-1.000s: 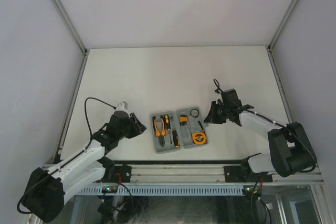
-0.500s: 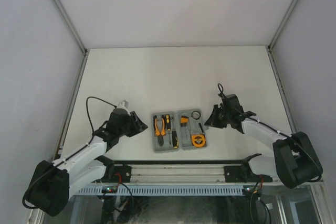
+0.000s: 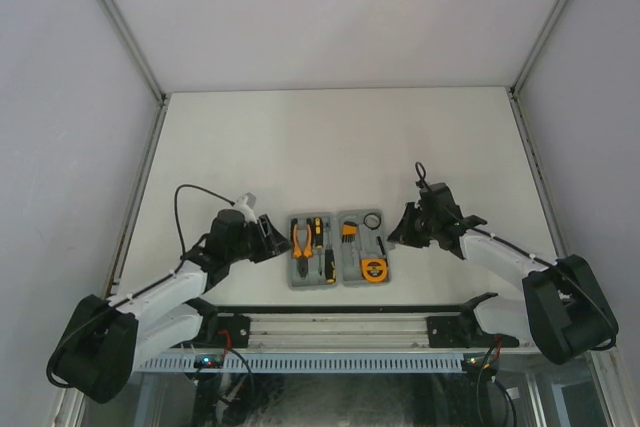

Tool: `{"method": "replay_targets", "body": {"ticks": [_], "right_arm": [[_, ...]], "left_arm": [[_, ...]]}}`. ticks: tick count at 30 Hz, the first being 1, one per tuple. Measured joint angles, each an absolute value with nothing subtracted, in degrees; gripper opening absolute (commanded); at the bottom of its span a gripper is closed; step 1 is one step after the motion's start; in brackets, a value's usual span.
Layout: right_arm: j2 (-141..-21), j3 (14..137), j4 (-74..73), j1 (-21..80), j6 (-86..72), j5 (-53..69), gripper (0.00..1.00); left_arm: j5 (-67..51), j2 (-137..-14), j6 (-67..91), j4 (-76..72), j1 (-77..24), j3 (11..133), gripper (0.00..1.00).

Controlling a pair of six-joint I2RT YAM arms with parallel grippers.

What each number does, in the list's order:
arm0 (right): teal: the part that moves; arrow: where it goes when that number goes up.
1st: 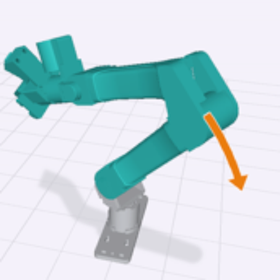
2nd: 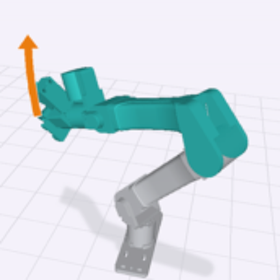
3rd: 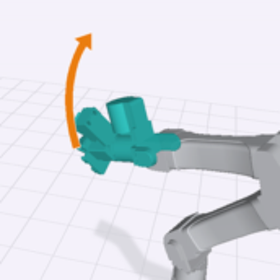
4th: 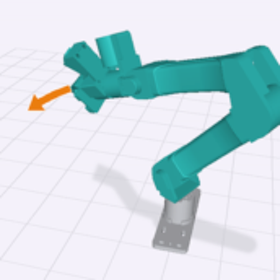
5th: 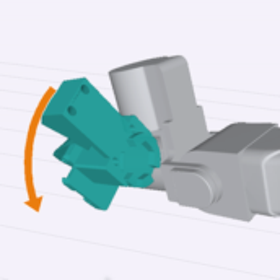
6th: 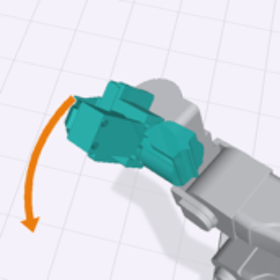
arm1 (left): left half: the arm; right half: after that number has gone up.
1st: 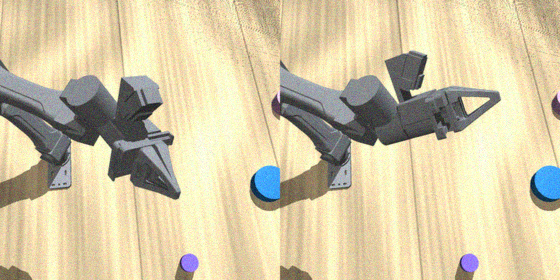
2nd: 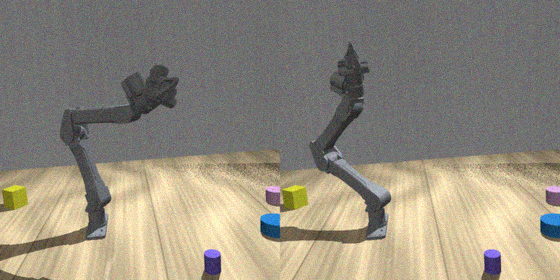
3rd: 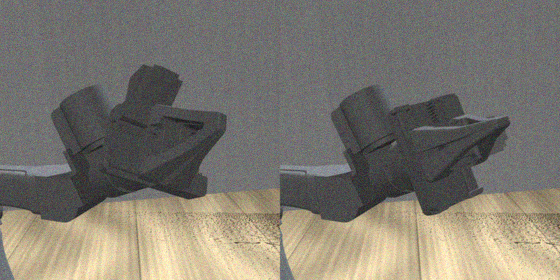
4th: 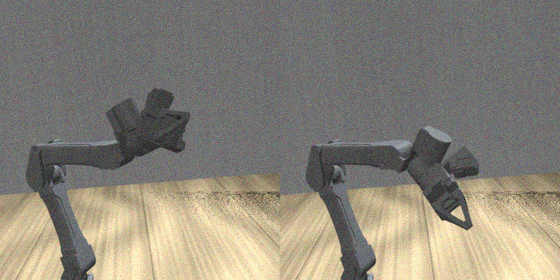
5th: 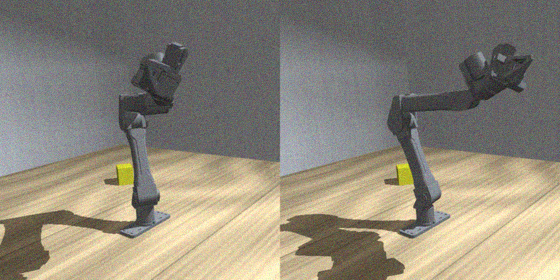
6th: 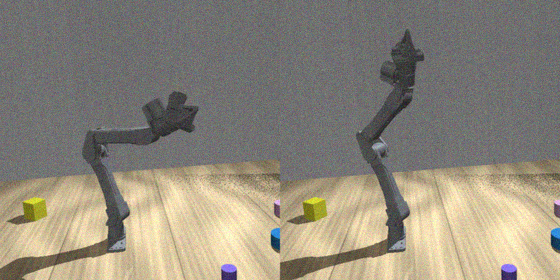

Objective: Sort the tools into containers
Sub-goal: Close the storage box at the center of the board.

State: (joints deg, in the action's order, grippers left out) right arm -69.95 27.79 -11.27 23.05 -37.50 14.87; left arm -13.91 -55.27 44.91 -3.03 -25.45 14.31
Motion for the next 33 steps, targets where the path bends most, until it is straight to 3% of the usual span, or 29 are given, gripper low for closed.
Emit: {"method": "replay_targets", "body": {"ticks": [16, 33], "right_arm": [[-72.14, 27.77, -7.16, 24.05, -40.34, 14.39, 0.00], [-78.56, 34.09, -7.55, 23.62, -39.64, 11.16, 0.00]], "left_arm": [[-16.36, -66.50, 46.52, -14.90, -26.83, 13.32, 0.45], [-13.63, -72.99, 47.05, -15.05, -27.33, 18.90, 0.52]]}}
